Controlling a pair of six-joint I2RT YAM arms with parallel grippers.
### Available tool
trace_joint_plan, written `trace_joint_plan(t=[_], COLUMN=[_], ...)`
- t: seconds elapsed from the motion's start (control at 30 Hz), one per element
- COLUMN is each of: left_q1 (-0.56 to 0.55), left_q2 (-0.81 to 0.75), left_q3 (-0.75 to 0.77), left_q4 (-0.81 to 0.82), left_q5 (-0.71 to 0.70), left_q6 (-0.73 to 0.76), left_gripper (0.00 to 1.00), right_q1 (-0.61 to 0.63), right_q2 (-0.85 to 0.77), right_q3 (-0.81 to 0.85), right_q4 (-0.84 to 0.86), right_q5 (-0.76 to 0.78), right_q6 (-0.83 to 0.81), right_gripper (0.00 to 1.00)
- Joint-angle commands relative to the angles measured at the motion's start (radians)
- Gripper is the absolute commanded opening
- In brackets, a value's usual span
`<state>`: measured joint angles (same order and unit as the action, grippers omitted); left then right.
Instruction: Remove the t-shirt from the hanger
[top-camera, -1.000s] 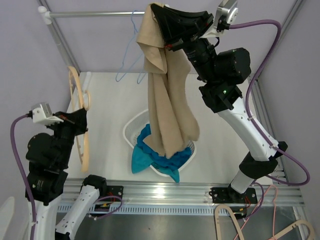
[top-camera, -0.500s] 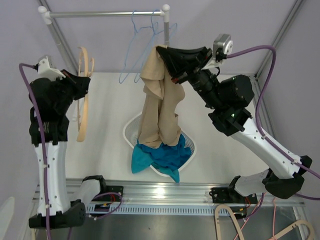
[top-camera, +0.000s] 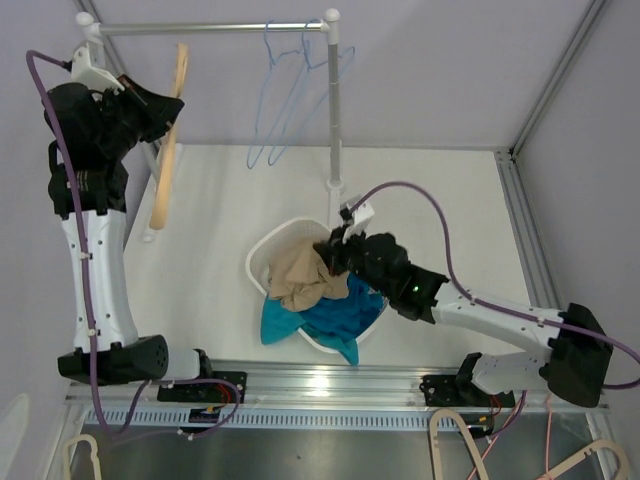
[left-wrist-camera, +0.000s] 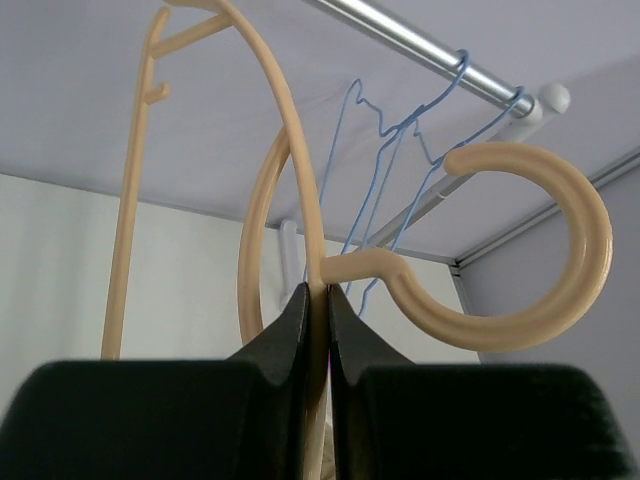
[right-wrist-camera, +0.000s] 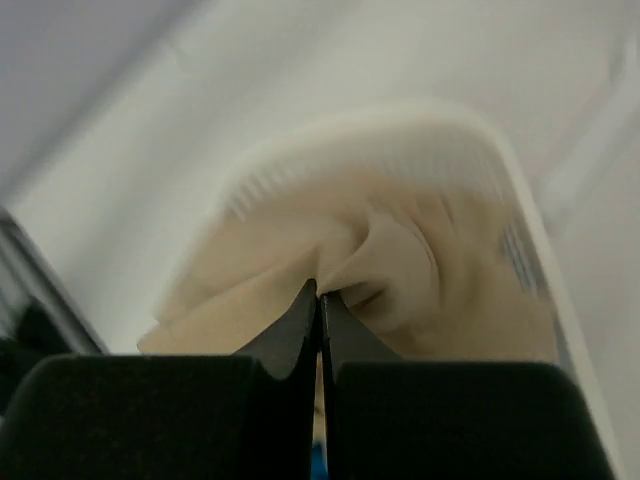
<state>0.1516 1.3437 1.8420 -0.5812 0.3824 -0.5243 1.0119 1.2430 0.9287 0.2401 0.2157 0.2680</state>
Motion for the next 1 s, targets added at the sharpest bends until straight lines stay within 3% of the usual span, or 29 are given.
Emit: trace_joint_plan(t=[0.0,0.13,0.23,0.3,0.4,0.6,0.77,0.83,0.87,0.9,0.97], left_q1=[0.019,0.032,0.034,0.034,0.032,0.043,0.052,0.052,0.052,0.052,0.054], left_q2=[0.072,0.188,0.256,0.297,0.36,0.439,0.514,0.534,0.537,0.538,0.543], left_q3=[0.136,0.233,0.283,0.325,0.379,0.419,0.476,0.491,0.496,0.497,0.499], left_q4=[0.026,0.047,0.067,0.061,0.041,0.099,0.142,0.165,0.175,0.184,0.202], left_q5=[0.094,0.199,0.205,0.181,0.19,0.222,0.251,0.253,0.251,0.248,0.237], left_q6=[-0.054,-0.153,-0.18,-0.177,-0.194,-0.255,-0.347,-0.367,-0.371,-0.378,-0.385], left_gripper=[0.01,0.01,0.01,0.01,0.01,0.01,0.01,0.01,0.01,0.01,0.01], right_q1=[-0.013,-0.01,0.011,0.057,0.108,0.123,0.137,0.145,0.154,0.16,0.166], right_q2=[0.016,0.087,0.269,0.416,0.504,0.478,0.434,0.412,0.388,0.375,0.348], right_q3=[-0.152,-0.153,-0.07,0.0,0.045,0.044,0.036,0.022,-0.002,-0.014,-0.036], right_q4=[-0.099,-0.234,-0.392,-0.488,-0.532,-0.453,-0.449,-0.437,-0.412,-0.401,-0.372], right_q5=[0.082,0.07,0.028,0.065,0.166,0.139,0.183,0.191,0.194,0.206,0.202], right_q6=[0.186,0.22,0.198,0.186,0.203,0.223,0.209,0.203,0.197,0.197,0.195], right_gripper=[0.0,0.0,0.0,0.0,0.0,0.01,0.09,0.33,0.64,0.69,0.69])
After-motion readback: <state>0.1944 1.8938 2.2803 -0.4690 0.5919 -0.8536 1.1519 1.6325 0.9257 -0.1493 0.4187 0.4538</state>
